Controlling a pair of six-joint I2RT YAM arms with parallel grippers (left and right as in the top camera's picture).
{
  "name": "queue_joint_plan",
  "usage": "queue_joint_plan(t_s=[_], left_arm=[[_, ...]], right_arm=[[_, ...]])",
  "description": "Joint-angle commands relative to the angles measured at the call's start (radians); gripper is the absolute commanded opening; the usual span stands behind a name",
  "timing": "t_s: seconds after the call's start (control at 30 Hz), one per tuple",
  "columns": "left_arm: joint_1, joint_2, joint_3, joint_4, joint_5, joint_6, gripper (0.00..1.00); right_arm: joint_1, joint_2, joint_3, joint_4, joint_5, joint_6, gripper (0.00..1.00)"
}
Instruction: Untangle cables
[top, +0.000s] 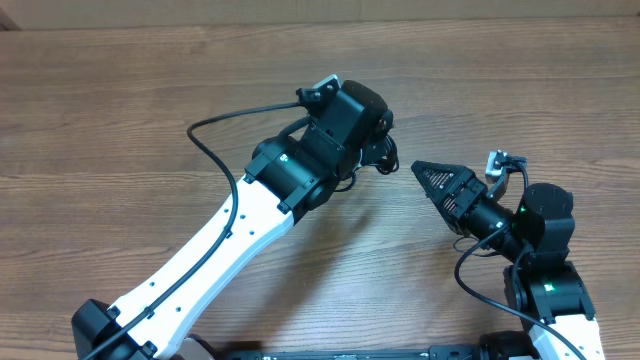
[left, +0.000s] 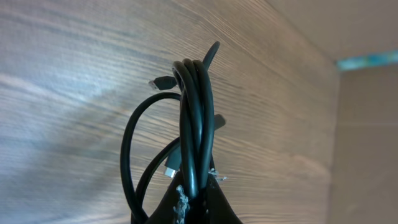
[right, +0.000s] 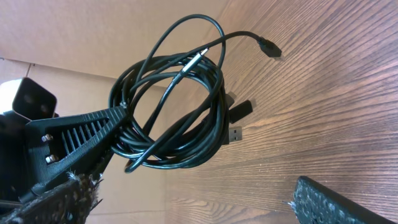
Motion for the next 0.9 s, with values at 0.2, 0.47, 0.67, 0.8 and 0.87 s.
queue_joint_plan(t_s=[0.2, 0.47, 0.67, 0.8, 0.87], left_arm=[[-0.044, 0.039, 0.029, 0.058, -0.016, -0.27, 0.04], [-0.077, 0.05, 0.029, 0.125, -0.003, -0.284, 0.04], [-0.077, 0.05, 0.029, 0.18, 0.082, -0.293, 0.04], [-0.077, 0.049, 0.029, 0.195, 0.084, -0.293, 0.04], [-0.075, 0.048, 0.029, 0.202, 0.086, -0.293, 0.04]], right_arm=[[0.004, -0.001, 0.027, 0.04, 0.015, 0.018, 1.0], [0.004, 0.029, 0.026, -0.003, 0.12, 0.016, 1.0], [0.004, 0.103, 0.026, -0.017, 0.127, -0.005, 1.0], [0.004, 0.162, 0.026, -0.033, 0.127, -0.023, 1.0], [0.003, 0.178, 0.026, -0.05, 0.134, -0.061, 0.98]])
